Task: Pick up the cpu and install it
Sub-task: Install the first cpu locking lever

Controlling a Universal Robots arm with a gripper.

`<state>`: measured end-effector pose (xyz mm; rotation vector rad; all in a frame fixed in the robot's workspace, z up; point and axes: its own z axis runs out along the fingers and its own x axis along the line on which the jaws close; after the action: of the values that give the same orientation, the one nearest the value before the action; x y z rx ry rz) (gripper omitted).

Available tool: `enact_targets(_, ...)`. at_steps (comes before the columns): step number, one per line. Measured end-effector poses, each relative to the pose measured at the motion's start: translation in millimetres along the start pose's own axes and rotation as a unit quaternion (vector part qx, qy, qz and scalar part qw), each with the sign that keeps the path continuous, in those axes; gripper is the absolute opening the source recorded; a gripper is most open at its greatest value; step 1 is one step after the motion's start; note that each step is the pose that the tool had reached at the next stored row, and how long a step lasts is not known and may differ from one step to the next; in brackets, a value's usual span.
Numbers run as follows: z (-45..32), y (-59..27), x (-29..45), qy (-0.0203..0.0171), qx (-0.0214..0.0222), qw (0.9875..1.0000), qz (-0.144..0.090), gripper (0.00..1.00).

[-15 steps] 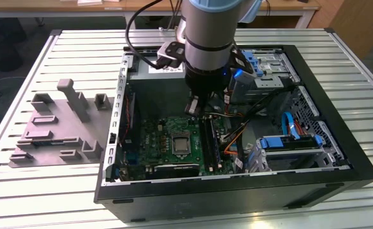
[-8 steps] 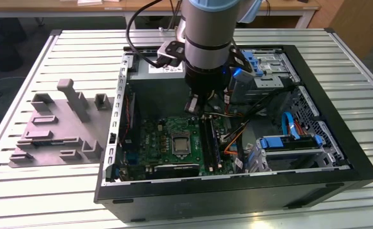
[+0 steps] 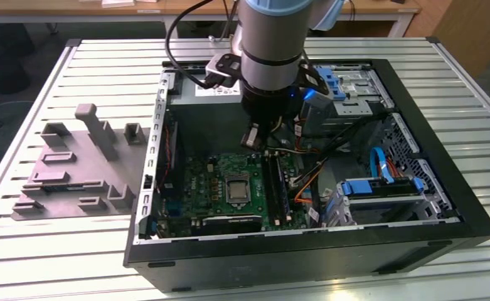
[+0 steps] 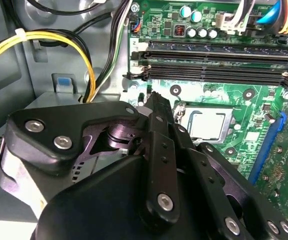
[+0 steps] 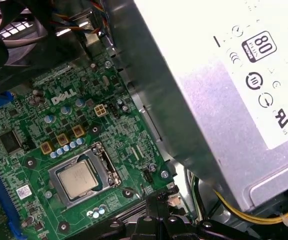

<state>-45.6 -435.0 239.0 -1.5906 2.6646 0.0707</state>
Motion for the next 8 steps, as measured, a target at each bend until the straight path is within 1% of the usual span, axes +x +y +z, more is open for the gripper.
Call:
enact_targets(6, 1.2, 4.0, 1.5, 0.0000, 0.0000, 1.0000, 0.000, 0.11)
enact_targets(7, 1.2, 4.2, 1.7, 0.0003, 0.0001, 1.0000, 0.000, 0.11)
enact_targets(8, 1.3, 4.2, 1.7, 0.0015, 0.0008, 1.0000, 0.000, 0.11)
